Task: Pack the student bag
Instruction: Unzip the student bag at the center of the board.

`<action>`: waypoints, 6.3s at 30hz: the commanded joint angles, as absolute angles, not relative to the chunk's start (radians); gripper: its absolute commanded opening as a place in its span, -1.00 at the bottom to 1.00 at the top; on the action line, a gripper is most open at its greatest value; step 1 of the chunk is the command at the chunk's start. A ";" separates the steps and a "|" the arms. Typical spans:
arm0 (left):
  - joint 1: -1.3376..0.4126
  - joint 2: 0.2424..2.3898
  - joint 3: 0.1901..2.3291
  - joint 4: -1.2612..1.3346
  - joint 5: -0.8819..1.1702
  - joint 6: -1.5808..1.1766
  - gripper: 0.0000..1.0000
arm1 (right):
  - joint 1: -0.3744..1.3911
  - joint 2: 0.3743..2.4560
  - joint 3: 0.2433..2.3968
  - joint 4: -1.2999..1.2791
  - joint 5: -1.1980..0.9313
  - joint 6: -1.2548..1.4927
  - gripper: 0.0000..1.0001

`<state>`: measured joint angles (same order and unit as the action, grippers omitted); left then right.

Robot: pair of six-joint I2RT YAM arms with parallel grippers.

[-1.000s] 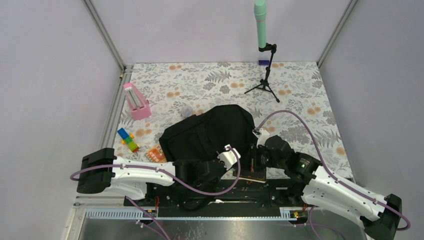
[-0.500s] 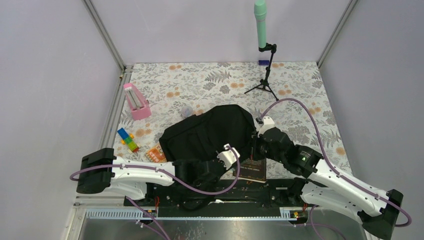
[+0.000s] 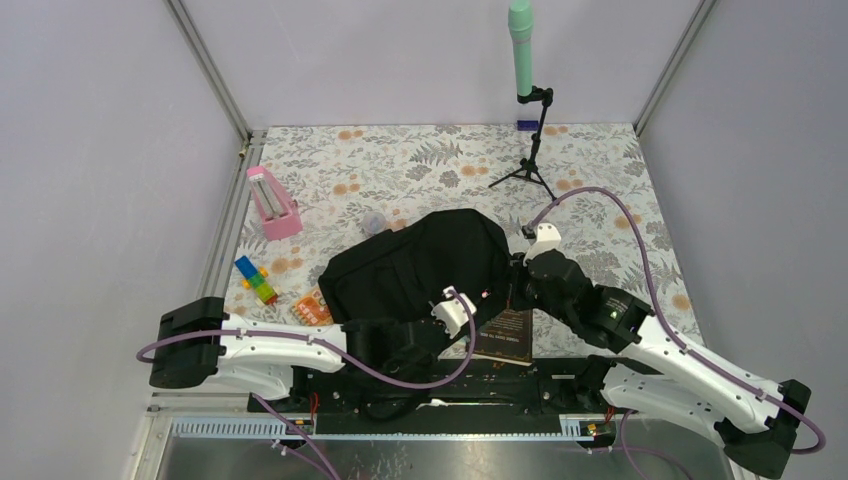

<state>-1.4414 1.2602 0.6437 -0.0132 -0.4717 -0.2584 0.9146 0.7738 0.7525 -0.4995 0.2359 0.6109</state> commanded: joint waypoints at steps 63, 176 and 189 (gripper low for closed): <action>-1.262 1.372 0.999 0.051 -0.262 -0.367 0.58 | 0.799 0.758 0.787 -0.347 0.226 0.382 -1.00; -1.428 1.319 0.716 0.180 -0.152 -0.330 -1.00 | 0.697 1.215 1.056 -0.311 0.495 0.226 -1.00; -1.433 1.315 0.715 0.184 -0.150 -0.328 -1.00 | 0.673 1.293 1.100 -0.290 0.443 0.195 -1.00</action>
<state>-1.4097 1.3430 0.7261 0.1959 -0.2150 -0.3183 0.6933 1.2793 1.0386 -0.3771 0.4397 0.2234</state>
